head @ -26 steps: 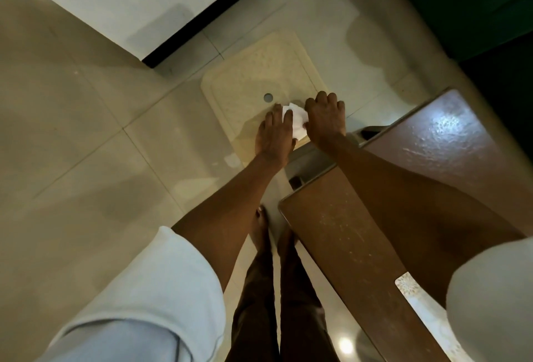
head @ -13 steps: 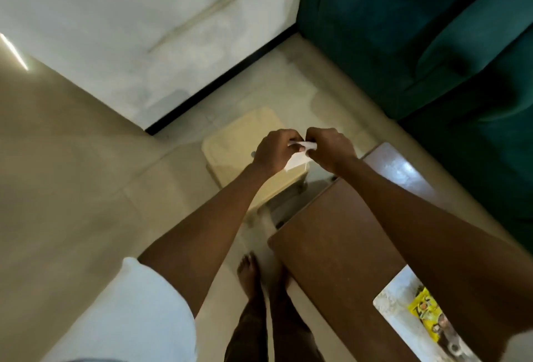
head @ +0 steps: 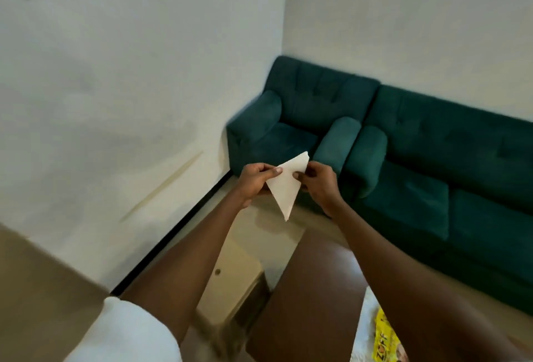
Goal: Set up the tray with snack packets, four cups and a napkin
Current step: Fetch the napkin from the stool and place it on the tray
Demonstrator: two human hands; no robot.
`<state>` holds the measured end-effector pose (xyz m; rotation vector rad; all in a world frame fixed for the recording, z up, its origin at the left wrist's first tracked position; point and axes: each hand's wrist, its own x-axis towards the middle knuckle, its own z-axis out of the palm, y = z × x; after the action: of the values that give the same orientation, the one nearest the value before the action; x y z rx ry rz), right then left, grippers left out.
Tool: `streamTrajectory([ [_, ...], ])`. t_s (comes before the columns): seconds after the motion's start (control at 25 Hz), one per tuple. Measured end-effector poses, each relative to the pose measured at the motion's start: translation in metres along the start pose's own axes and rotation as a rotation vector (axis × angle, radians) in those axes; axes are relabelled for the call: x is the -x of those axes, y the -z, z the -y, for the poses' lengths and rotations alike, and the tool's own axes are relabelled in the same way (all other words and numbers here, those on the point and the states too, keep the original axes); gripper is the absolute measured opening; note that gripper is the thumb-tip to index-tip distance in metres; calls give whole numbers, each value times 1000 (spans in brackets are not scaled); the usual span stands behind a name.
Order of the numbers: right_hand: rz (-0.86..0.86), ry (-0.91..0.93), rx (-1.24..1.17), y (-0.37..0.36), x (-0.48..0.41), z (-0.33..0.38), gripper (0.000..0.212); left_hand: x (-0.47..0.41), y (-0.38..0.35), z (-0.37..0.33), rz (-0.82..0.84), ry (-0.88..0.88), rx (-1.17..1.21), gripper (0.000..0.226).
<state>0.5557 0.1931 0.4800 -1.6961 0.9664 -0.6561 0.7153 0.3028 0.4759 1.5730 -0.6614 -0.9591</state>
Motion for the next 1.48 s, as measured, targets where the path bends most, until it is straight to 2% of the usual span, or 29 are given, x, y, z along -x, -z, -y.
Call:
streamTrajectory([
  [0.24, -340, 17, -153, 165, 45, 46, 9, 34, -150, -90, 201, -76, 116, 37],
  [0.36, -463, 59, -184, 240, 85, 51, 7, 67, -237, -113, 206, -141, 122, 37],
  [0.48, -567, 63, -214, 320, 137, 47, 16, 106, -322, -130, 245, -189, 132, 32],
  [0.6, -574, 16, -214, 396, 195, 38, 31, 145, -390, -140, 276, -183, 193, 32],
  [0.76, -523, -55, -184, 473, 270, 10, 35, 196, -466, -139, 312, -159, 239, 18],
  [0.96, -530, -47, -199, 527, 328, -14, 43, 243, -541, -133, 417, -137, 211, 24],
  [1.12, -595, -11, -192, 557, 346, -32, 39, 261, -582, -130, 504, -182, 116, 16],
  [1.24, -621, -15, -224, 567, 342, -41, 37, 261, -592, -130, 500, -196, 88, 16],
  [1.36, -600, 1, -203, 567, 326, -49, 26, 250, -591, -123, 505, -185, 66, 20],
  [1.48, -581, -45, -214, 560, 299, -71, 33, 223, -588, -100, 481, -141, 21, 32],
])
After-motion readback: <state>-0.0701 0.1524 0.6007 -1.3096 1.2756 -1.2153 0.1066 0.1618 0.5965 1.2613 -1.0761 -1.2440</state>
